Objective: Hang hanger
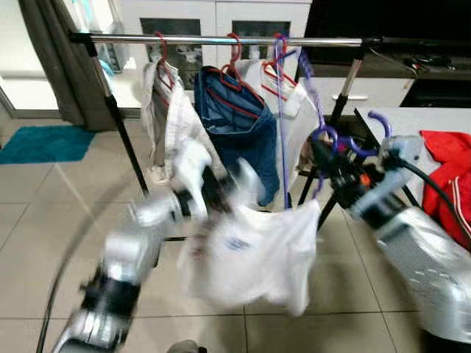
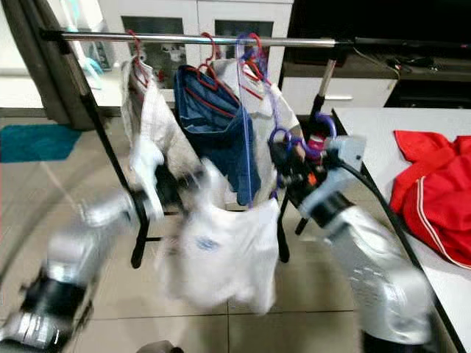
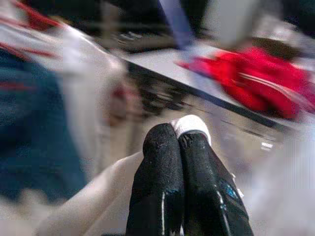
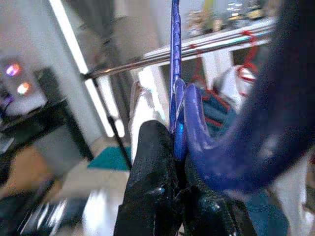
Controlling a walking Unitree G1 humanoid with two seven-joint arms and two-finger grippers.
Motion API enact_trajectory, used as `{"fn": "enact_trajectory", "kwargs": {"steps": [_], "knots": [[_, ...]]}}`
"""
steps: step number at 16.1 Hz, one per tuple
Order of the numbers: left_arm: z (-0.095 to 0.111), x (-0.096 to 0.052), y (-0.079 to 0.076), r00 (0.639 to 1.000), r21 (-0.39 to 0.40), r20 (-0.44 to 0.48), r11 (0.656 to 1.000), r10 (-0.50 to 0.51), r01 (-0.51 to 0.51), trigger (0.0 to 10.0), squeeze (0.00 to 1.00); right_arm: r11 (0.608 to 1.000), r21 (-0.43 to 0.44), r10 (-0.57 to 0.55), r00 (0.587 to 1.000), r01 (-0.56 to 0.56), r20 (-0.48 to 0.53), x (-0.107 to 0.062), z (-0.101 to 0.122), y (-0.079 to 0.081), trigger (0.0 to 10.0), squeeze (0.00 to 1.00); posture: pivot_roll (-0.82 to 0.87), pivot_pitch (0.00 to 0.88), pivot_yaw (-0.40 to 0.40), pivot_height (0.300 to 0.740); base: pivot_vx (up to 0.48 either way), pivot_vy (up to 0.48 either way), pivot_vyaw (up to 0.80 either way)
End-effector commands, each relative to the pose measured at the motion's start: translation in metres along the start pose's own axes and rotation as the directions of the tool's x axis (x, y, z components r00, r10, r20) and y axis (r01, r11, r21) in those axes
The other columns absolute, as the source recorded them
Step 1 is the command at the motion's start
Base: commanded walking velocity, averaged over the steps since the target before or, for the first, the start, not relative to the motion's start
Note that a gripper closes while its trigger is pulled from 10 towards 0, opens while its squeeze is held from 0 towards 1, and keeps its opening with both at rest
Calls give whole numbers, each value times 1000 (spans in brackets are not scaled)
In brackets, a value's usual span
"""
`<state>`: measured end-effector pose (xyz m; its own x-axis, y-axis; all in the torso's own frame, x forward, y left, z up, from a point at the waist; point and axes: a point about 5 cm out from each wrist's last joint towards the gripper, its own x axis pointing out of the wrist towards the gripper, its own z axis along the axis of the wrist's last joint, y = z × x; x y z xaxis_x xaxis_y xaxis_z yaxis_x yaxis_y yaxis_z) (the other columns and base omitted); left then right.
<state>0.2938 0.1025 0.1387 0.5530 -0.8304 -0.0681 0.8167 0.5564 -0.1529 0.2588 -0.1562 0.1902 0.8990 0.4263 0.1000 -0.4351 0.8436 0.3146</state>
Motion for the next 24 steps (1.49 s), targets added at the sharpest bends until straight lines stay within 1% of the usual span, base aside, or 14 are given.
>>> {"fn": "enact_trajectory", "kwargs": {"steps": [1, 3, 4, 6, 8, 9, 10, 13, 14, 15, 17, 21, 23, 24], "knots": [[12, -7, -2, 999, 23, 24, 999, -31, 30, 0, 0, 999, -5, -51, 998, 51, 22, 4, -1, -4, 0, 0, -30, 0, 21, 740, 0, 0, 0], [15, -22, -2, 999, 14, 26, 1000, -23, 23, 0, 0, 988, -3, -157, 987, 157, 36, 8, -9, -14, 0, 0, 2, 0, 9, 740, 0, 0, 0], [17, -38, -11, 997, -11, 10, 997, -80, 80, 0, 0, 966, 80, -252, 965, 246, 76, 11, -13, -23, 10000, 0, 24, 0, 6, 740, 0, 0, 0], [25, -52, -21, 991, -81, 73, 990, -110, 116, 0, 0, 932, 279, -280, 948, 230, 153, 15, -11, -25, 10000, 0, 31, 0, 10, 740, 0, 0, 0], [72, -62, -13, 892, -240, 452, 965, 16, 104, 0, 0, 900, 426, -209, 948, 91, 239, 17, -2, -17, 10000, 0, 32, 0, 2, 740, 0, 0, 0], [103, -70, -7, 759, -299, 645, 942, 84, 150, 0, 0, 921, 378, -190, 956, 94, 225, 17, -3, -17, 10000, 0, 33, 0, -3, 740, 0, 0, 0], [114, -74, -4, 700, -318, 705, 932, 111, 173, 0, 0, 940, 324, -182, 961, 107, 209, 17, -5, -17, 10000, 0, 34, 0, -6, 740, 0, 0, 0], [124, -78, -8, 670, -316, 740, 910, 59, 268, 0, 0, 966, 240, -158, 961, 102, 227, 23, -3, -13, 10000, 0, 27, 0, -1, 740, 0, 0, 0], [124, -77, -10, 670, -321, 741, 902, 50, 288, 0, 0, 964, 245, -160, 957, 100, 240, 24, -1, -13, 10000, 0, 27, 0, -2, 740, 0, 0, 0], [117, -71, -16, 740, -324, 672, 904, 12, 280, 0, 0, 962, 255, -169, 944, 96, 282, 28, 5, -12, 10000, 0, 27, 0, -5, 740, 0, 0, 0], [68, -50, -20, 952, -337, 307, 936, 7, 102, 0, 0, 922, 386, -176, 898, 8, 403, 34, 25, -9, 10000, 0, 27, 0, -1, 740, 0, 0, 0], [46, -47, -37, 977, -369, 176, 913, -117, 175, 0, 0, 830, 555, -310, 791, -46, 528, 30, 45, -22, 10000, 0, 28, 0, -5, 740, 0, 0, 0], [41, -49, -29, 988, -341, 146, 935, -46, 94, 0, 0, 841, 540, -311, 800, -19, 513, 31, 44, -26, 10000, 0, 29, 0, -8, 740, 0, 0, 0], [37, -50, -15, 994, -291, 85, 956, 74, -46, 0, 0, 908, 412, -262, 864, 71, 430, 34, 37, -25, 10000, 0, 35, 0, -1, 740, 0, 0, 0]]}}
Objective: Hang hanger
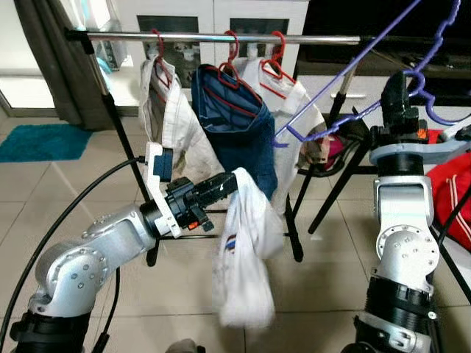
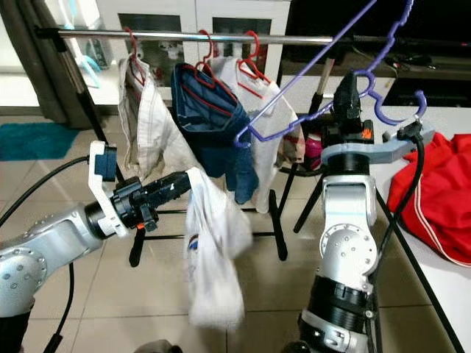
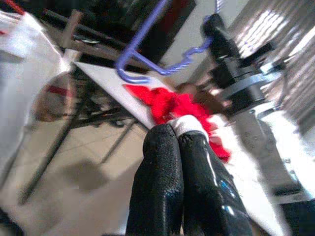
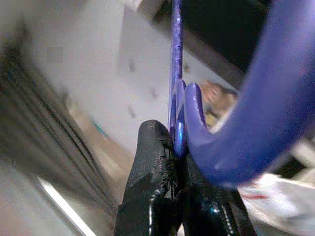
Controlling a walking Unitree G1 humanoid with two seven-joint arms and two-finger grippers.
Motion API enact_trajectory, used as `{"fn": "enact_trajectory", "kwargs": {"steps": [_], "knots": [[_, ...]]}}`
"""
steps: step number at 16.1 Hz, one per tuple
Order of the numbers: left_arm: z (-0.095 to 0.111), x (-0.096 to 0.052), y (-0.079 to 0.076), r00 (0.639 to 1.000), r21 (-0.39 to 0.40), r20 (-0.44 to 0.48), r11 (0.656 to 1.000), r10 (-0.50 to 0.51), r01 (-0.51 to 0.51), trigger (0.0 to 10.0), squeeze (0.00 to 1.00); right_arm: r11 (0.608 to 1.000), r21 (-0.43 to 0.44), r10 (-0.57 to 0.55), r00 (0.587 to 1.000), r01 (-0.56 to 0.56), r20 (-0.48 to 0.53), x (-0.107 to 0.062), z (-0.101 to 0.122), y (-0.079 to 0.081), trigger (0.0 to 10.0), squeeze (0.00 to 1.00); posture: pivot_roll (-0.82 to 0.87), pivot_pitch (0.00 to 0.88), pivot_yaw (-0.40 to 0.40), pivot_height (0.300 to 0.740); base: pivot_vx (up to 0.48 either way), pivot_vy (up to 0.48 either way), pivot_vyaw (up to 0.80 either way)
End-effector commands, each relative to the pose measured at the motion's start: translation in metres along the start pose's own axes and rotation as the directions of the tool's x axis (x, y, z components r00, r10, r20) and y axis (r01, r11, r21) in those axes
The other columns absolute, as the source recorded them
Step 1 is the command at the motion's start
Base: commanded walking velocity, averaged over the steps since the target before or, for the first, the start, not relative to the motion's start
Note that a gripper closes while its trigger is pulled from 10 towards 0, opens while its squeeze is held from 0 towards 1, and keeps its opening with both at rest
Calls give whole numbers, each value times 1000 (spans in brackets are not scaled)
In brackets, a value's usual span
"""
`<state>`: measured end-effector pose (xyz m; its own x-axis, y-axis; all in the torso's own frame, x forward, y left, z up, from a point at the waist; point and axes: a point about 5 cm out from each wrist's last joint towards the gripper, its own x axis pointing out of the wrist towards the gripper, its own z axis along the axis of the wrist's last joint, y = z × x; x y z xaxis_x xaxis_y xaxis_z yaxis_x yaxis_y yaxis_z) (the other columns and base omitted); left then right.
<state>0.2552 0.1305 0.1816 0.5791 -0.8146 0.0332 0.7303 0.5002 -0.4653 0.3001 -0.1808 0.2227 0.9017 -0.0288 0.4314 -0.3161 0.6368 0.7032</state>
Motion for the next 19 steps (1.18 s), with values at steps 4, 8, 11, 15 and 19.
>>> {"fn": "enact_trajectory", "kwargs": {"steps": [4, 8, 11, 15, 19], "knots": [[7, -15, 22, 958, 161, 20, 945, 286, -285, 4431, 0, 923, -378, -70, 933, -73, -353, -36, -27, -10, 10000, 0, 29, 0, -8, 740, 0, 0, 0], [-19, -22, 34, 813, 365, 14, 754, 582, -546, 10000, 0, 829, -559, -301, 826, -22, -477, -92, -35, -32, 10000, 0, 22, 14, -21, 740, 0, 0, 0], [-27, -23, 34, 758, 343, 49, 702, 650, -624, 10000, 0, 727, -686, -413, 798, -1, -439, -108, -35, -35, 10000, 0, 11, 5, -34, 740, 0, 0, -533], [-30, -17, 26, 780, 326, 85, 722, 620, -610, 10000, 0, 761, -649, -373, 814, -6, -445, -109, -35, -21, 10000, 0, 13, 0, -24, 740, 0, 0, -800], [-26, -11, 25, 787, 357, 108, 715, 608, -601, 10000, 0, 759, -650, -403, 809, 33, -429, -107, -39, -21, 10000, 0, 17, 0, -25, 740, 0, 0, -800]]}}
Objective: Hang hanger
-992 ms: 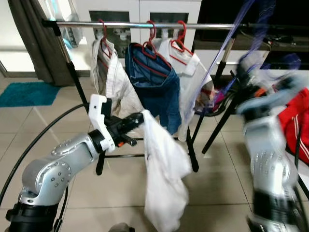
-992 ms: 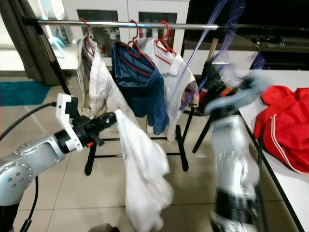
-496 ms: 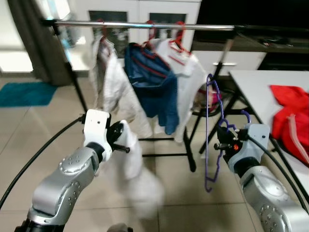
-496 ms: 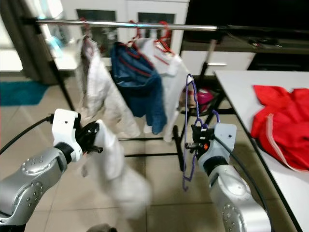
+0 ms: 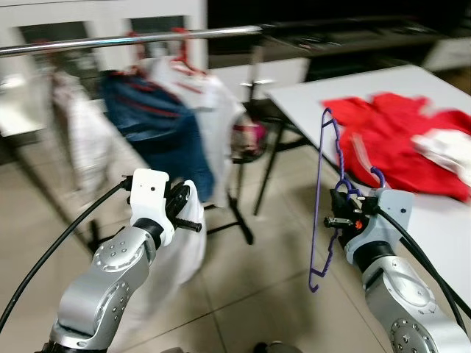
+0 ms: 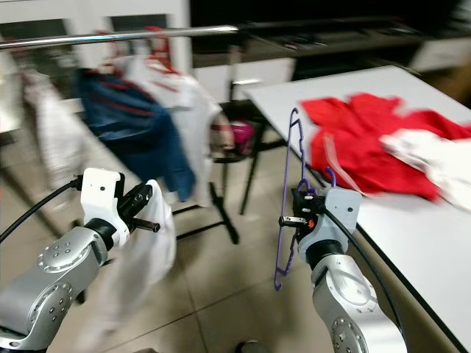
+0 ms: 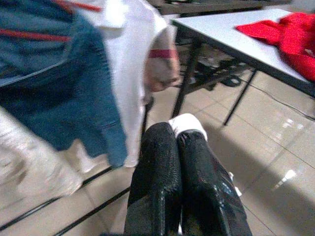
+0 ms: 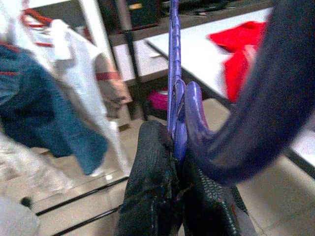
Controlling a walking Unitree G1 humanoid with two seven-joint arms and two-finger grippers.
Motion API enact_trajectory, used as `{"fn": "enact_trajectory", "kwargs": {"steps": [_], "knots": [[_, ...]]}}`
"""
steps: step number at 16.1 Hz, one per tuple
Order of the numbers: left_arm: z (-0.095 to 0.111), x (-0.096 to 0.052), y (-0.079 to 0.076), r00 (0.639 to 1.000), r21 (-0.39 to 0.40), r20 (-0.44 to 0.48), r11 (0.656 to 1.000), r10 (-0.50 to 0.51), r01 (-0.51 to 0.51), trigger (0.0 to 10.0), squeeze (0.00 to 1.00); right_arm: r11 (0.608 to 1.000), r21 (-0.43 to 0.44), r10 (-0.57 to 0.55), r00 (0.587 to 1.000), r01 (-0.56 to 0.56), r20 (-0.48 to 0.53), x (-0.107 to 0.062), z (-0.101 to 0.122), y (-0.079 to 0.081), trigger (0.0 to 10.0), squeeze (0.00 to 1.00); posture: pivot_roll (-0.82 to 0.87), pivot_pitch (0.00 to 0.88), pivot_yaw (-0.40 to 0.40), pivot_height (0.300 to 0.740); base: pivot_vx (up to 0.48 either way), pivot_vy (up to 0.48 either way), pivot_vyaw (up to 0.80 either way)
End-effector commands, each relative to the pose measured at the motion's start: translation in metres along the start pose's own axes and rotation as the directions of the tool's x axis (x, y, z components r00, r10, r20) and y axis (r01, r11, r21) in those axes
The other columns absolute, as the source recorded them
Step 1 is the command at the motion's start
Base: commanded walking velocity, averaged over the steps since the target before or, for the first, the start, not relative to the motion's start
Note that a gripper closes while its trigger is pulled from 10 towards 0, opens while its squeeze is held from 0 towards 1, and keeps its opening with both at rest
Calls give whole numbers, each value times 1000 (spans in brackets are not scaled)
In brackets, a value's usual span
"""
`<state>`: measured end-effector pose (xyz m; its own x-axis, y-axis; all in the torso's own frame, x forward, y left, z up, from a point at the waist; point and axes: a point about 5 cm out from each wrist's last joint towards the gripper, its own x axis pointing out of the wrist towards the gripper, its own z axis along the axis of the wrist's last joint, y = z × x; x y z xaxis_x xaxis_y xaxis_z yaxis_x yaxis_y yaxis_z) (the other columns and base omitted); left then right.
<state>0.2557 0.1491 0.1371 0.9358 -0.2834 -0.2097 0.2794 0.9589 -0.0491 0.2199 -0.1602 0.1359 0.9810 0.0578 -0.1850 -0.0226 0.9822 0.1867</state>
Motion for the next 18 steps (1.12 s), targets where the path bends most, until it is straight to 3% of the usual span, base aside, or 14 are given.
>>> {"fn": "enact_trajectory", "kwargs": {"steps": [1, 5, 6, 7, 8, 9, 18], "knots": [[10, 2, -7, 999, 24, 46, 999, -27, 26, 10000, 0, 1000, 12, -15, 1000, 15, 6, 1, 4, 0, 10000, 0, 23, 5, -21, 740, 0, 0, -800], [12, 3, -6, 998, 26, 53, 999, -29, 27, 10000, 0, 998, -30, -57, 998, 57, -7, 5, 3, -1, 10000, 0, 23, 8, -16, 740, 0, 0, -769], [12, 4, -6, 998, 29, 53, 999, -29, 28, 10000, 0, 994, -77, -77, 997, 78, 10, 6, 4, -3, 10000, 0, 24, 12, -13, 740, 0, 0, -763], [13, 4, -6, 998, 31, 54, 999, -30, 28, 10000, 0, 998, -46, -31, 999, 31, 15, 6, 5, 0, 10000, 0, 24, 12, -13, 740, 0, 0, -763], [13, 5, -6, 998, 34, 56, 999, -33, 31, 10000, 0, 995, -39, -86, 992, 90, 90, 7, 11, -2, 10000, 0, 22, 14, -12, 740, 0, 0, -800], [13, 5, -6, 998, 34, 56, 999, -33, 31, 10000, 0, 994, -45, -97, 990, 102, 104, 8, 12, -2, 10000, 0, 22, 14, -12, 740, 0, 0, -800], [14, 8, -10, 997, 45, 60, 998, -53, 51, 10000, 0, 997, 47, -66, 992, 61, 111, 7, 12, 5, 10000, 0, 17, 14, -9, 740, 0, 0, -790]]}}
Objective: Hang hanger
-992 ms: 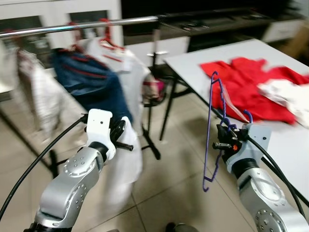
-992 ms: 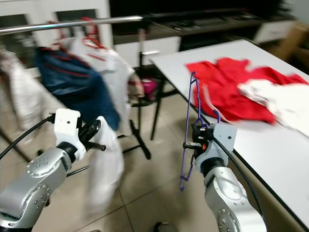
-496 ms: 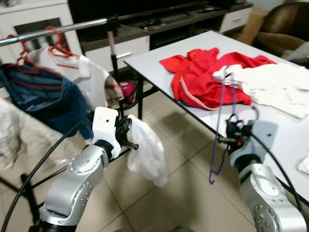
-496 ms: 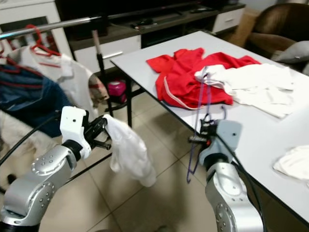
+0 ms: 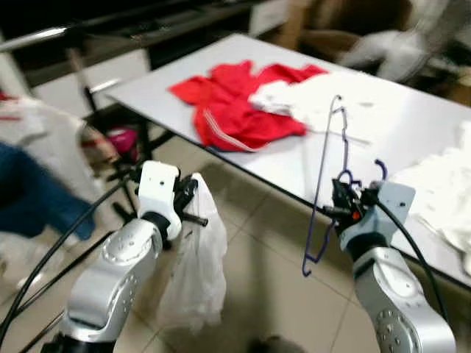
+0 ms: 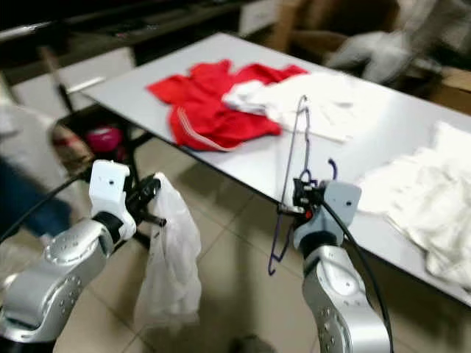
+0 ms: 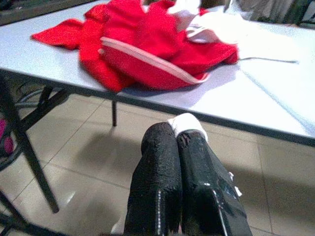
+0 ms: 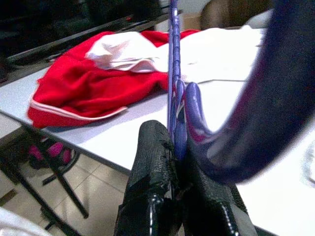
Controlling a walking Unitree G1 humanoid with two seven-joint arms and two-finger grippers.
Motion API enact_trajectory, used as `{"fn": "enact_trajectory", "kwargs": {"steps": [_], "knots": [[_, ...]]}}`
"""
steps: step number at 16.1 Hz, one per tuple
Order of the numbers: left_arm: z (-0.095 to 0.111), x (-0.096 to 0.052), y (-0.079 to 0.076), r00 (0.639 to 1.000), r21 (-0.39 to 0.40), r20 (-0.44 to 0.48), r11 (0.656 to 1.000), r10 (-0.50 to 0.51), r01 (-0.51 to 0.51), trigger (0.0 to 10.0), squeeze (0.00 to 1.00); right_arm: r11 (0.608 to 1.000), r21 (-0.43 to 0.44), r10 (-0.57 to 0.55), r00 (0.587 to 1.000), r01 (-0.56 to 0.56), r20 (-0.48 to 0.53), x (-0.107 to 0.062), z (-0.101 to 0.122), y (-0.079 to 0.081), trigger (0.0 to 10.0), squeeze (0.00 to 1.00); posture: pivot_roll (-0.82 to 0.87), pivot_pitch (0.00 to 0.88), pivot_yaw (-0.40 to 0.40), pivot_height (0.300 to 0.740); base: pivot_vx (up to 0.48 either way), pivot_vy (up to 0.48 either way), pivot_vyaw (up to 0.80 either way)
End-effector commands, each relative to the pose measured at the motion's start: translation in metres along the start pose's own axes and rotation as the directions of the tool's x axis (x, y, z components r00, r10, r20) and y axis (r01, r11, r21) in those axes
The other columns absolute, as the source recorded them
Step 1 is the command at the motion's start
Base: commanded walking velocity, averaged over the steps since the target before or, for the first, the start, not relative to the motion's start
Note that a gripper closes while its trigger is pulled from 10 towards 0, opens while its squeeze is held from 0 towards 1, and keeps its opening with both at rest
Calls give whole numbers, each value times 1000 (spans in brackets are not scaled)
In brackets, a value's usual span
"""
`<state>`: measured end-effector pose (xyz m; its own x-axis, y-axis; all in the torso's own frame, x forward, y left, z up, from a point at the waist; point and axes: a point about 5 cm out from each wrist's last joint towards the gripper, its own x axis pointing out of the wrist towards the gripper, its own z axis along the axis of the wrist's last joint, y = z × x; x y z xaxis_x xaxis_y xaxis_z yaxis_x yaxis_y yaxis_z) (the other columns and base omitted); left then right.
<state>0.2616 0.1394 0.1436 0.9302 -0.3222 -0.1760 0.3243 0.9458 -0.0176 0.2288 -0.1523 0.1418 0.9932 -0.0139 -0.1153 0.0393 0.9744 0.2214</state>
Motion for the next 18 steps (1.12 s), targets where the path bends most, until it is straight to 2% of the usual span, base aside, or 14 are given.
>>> {"fn": "enact_trajectory", "kwargs": {"steps": [1, 4, 10, 18], "knots": [[6, 2, -2, 1000, 4, 28, 1000, -12, 12, 10000, 0, 1000, -10, -13, 999, 14, 32, 0, 7, -4, 10000, 0, 17, 14, -10, 740, 0, 0, -800], [7, 2, -2, 999, 4, 31, 1000, -10, 10, 10000, 0, 1000, -22, -19, 1000, 19, 19, 0, 4, -5, 10000, 0, 18, 14, -11, 740, 0, 0, -800], [7, 2, -2, 999, -5, 33, 1000, -6, 7, 10000, 0, 994, 102, -45, 999, 46, -10, -2, 2, -9, 10000, 0, 18, 13, -9, 740, 0, 0, -800], [8, 1, -2, 999, -13, 39, 1000, -16, 16, 10000, 0, 996, 86, 4, 999, 1, -52, -5, -1, -5, 10000, 0, 9, 13, -4, 740, 0, 0, -795]]}}
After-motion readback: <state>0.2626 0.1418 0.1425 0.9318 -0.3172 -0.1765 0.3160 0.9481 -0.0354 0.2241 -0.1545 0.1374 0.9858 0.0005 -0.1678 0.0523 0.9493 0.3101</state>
